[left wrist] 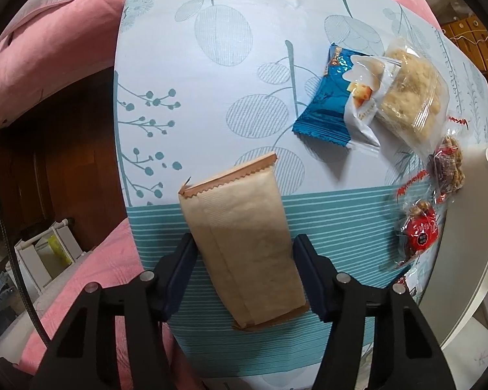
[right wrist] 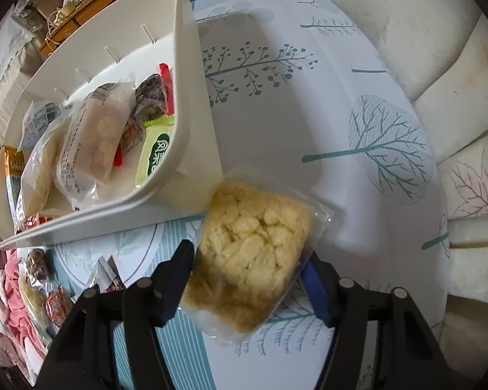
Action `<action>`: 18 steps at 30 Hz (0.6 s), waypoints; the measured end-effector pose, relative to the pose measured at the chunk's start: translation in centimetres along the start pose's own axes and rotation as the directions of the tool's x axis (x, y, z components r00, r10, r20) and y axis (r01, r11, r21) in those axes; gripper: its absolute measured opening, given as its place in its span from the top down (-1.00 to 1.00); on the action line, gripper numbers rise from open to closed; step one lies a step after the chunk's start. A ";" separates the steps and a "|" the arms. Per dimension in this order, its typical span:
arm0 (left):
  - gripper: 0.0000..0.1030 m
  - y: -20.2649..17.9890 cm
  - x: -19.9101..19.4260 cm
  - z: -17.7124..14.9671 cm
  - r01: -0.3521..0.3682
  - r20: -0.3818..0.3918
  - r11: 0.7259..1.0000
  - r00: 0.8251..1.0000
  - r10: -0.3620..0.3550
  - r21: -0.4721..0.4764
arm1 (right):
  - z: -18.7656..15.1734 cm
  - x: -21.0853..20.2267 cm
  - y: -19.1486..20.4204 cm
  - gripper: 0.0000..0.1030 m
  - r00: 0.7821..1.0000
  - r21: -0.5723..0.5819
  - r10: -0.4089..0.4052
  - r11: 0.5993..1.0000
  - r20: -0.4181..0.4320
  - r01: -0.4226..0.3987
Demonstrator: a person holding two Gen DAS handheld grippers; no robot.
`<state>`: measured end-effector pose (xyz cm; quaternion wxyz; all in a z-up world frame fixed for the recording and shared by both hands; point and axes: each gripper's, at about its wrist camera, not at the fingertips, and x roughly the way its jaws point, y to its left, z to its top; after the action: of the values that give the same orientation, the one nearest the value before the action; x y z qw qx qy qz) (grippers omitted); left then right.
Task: Organize snacks
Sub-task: 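Grasp the clear puffed-snack bag with the right gripper while the left gripper grasps the brown paper bag, then lift both bags into the white tray and open both grippers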
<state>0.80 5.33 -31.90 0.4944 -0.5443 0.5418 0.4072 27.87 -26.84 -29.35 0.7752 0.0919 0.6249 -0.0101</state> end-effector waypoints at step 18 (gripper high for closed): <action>-0.11 0.3 -0.2 -1.4 -0.003 -0.079 0.993 0.997 0.013 0.119 | -4.4 -1.3 -1.9 -0.15 0.996 -0.054 0.019 0.998 -0.089 -0.024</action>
<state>0.35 4.01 -31.43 0.5021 -0.5276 0.5865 0.3544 23.07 -28.18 -29.22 0.7493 0.0776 0.6574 0.0194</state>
